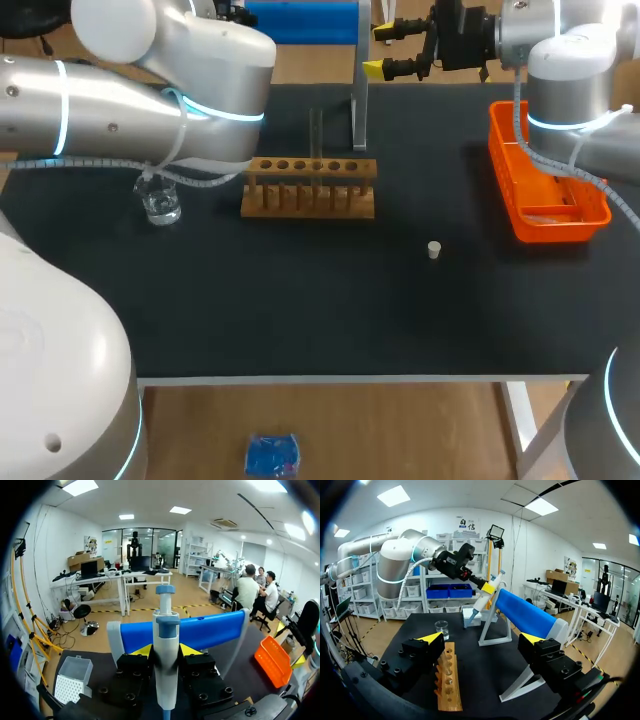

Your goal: Invert the test tube, pick up the pipette, mount the tip to pipette, aspirate from beaker and dispense into the tube, eject the tip, return the pipette, and cap with the stopper.

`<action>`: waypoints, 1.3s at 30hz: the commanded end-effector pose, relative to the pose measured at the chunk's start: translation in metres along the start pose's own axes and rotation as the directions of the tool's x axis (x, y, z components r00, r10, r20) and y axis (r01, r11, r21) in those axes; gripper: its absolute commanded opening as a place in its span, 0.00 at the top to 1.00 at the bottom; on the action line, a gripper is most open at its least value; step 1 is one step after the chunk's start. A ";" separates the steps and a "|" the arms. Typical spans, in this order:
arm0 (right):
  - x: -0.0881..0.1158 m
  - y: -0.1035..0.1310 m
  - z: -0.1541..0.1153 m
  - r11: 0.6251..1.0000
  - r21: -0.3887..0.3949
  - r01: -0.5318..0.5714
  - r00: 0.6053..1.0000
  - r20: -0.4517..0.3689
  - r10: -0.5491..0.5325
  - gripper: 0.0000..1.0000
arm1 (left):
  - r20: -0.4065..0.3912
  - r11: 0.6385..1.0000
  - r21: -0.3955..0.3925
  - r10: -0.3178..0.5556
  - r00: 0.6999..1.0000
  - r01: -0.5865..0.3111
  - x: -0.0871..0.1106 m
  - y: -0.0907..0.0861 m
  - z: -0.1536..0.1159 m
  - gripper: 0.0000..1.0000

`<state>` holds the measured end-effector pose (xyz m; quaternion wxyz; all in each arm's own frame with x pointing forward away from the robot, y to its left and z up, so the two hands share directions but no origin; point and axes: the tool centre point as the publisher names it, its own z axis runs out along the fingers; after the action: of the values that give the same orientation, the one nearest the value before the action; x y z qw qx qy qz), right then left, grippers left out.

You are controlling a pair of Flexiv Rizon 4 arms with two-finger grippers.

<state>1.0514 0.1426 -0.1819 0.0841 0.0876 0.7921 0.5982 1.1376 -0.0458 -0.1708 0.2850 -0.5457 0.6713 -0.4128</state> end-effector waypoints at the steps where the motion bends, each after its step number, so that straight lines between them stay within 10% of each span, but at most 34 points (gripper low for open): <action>1: 0.000 0.001 -0.001 1.000 0.003 -0.001 1.000 -0.001 0.001 0.00 | 0.015 1.000 -0.023 0.001 1.000 -0.001 0.000 -0.004 0.009 1.00; 39: 0.000 0.001 -0.001 1.000 0.003 -0.001 1.000 -0.001 0.001 0.00 | 0.073 0.996 -0.079 -0.025 0.997 0.031 -0.016 0.007 0.033 1.00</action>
<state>1.0514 0.1426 -0.1819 0.0841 0.0876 0.7921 0.5982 1.1609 -0.0377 -0.1944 0.2837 -0.5797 0.6666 -0.3729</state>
